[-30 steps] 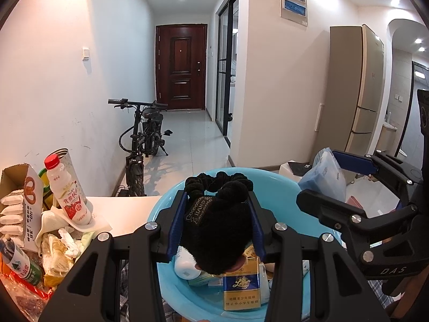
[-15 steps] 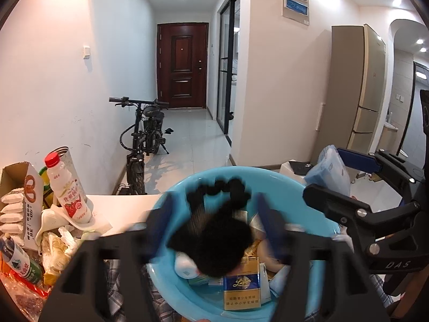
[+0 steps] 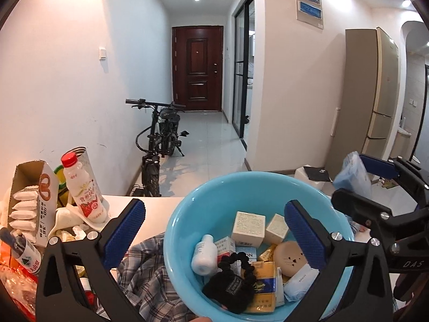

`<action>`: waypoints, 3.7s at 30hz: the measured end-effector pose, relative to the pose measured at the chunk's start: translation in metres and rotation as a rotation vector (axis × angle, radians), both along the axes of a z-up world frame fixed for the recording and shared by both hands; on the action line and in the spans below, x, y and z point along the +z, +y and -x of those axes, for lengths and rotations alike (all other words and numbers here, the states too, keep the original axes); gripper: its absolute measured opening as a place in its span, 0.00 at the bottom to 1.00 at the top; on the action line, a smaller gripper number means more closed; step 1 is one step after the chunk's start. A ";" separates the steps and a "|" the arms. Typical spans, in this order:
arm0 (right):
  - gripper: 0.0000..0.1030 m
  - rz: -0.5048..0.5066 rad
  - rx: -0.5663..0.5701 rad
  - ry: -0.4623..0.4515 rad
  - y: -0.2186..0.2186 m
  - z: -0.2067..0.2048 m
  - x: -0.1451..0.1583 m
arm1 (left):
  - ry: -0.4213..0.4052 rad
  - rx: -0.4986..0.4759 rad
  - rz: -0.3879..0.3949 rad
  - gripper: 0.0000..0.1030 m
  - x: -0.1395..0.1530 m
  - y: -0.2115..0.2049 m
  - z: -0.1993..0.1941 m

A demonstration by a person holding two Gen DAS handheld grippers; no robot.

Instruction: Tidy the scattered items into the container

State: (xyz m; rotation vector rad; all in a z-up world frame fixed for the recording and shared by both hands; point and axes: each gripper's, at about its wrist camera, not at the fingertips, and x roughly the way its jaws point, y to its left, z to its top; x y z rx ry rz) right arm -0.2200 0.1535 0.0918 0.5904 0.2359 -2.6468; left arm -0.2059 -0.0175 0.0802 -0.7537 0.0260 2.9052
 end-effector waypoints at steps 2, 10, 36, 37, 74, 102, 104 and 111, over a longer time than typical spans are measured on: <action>0.79 0.000 -0.001 0.000 -0.001 0.001 0.000 | 0.007 -0.003 0.007 1.00 0.001 0.003 -0.001; 0.79 -0.003 -0.005 -0.004 -0.003 0.000 -0.002 | 0.002 -0.003 0.005 1.00 0.000 0.003 -0.001; 0.79 -0.004 0.001 -0.011 -0.002 0.001 -0.004 | -0.006 0.023 0.016 1.00 0.001 0.004 -0.002; 0.79 -0.003 0.002 -0.013 -0.002 0.000 -0.004 | -0.004 0.024 0.017 1.00 0.002 0.004 -0.002; 1.00 -0.001 -0.009 -0.004 -0.007 0.004 -0.006 | -0.005 0.022 0.006 1.00 0.004 0.000 -0.003; 1.00 0.005 -0.040 0.002 -0.012 0.006 -0.012 | -0.012 0.082 0.048 1.00 0.003 -0.007 0.001; 1.00 0.001 -0.043 0.004 -0.014 0.005 -0.012 | -0.017 0.083 0.058 1.00 0.003 -0.008 0.001; 1.00 -0.002 -0.036 -0.015 -0.019 0.008 -0.016 | -0.006 0.106 0.099 1.00 0.003 -0.010 0.000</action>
